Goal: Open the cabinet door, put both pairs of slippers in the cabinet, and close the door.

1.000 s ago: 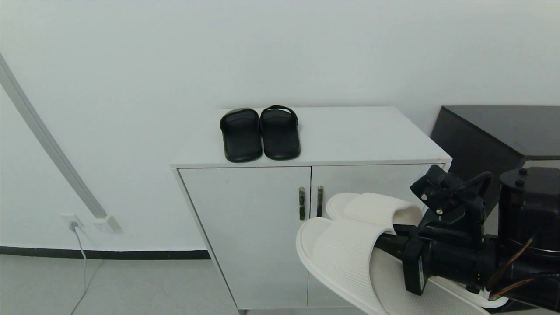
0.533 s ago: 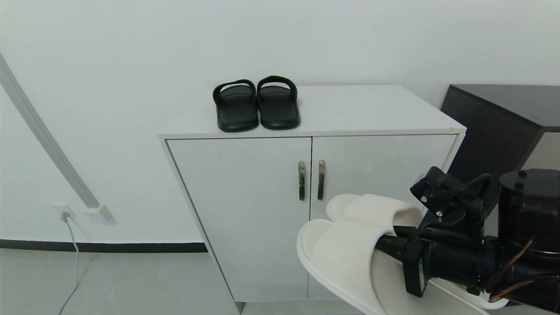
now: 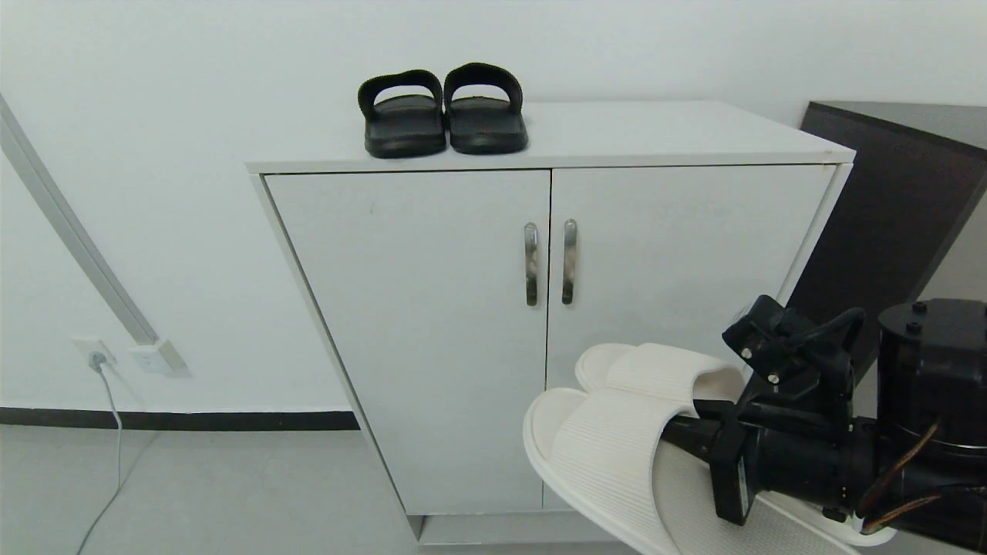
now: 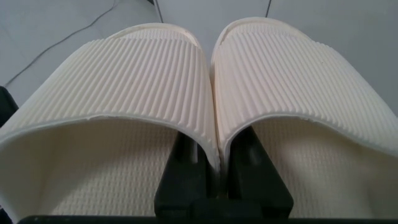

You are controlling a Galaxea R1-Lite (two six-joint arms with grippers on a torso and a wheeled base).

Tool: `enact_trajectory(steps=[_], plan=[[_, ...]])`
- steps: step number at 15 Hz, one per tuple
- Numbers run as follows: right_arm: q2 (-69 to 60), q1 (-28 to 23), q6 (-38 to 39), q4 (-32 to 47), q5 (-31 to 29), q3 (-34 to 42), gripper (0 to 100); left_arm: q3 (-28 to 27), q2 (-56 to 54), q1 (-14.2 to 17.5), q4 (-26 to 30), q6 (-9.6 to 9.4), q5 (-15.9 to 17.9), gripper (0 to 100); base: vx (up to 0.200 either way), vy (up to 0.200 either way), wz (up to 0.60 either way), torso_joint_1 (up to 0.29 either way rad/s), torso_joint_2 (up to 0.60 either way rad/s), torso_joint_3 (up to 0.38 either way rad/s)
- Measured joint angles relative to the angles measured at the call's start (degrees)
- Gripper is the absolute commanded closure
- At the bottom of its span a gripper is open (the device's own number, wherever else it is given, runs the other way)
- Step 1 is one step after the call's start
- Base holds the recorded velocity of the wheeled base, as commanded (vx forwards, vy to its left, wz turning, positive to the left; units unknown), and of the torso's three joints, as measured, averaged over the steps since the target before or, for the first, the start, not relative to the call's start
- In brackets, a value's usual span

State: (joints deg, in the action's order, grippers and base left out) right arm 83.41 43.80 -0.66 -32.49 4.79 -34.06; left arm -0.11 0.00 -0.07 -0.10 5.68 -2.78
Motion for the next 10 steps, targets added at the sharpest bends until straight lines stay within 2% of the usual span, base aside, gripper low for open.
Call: enact_trajectory(steps=[4,10], plan=[[0.0,0.1,-0.1,0.1,0.0,0.2,100,0.1,0.0,0.0,0.1,0.01,0.0,0,0.000,0.000,0.00,-0.029,0.40,0.369],[0.0,0.0,-1.0,-0.1,0.0,0.7,100,0.0,0.0,0.0,0.0,-0.07,0.0,0,0.000,0.000,0.00,0.000,0.05,0.042]])
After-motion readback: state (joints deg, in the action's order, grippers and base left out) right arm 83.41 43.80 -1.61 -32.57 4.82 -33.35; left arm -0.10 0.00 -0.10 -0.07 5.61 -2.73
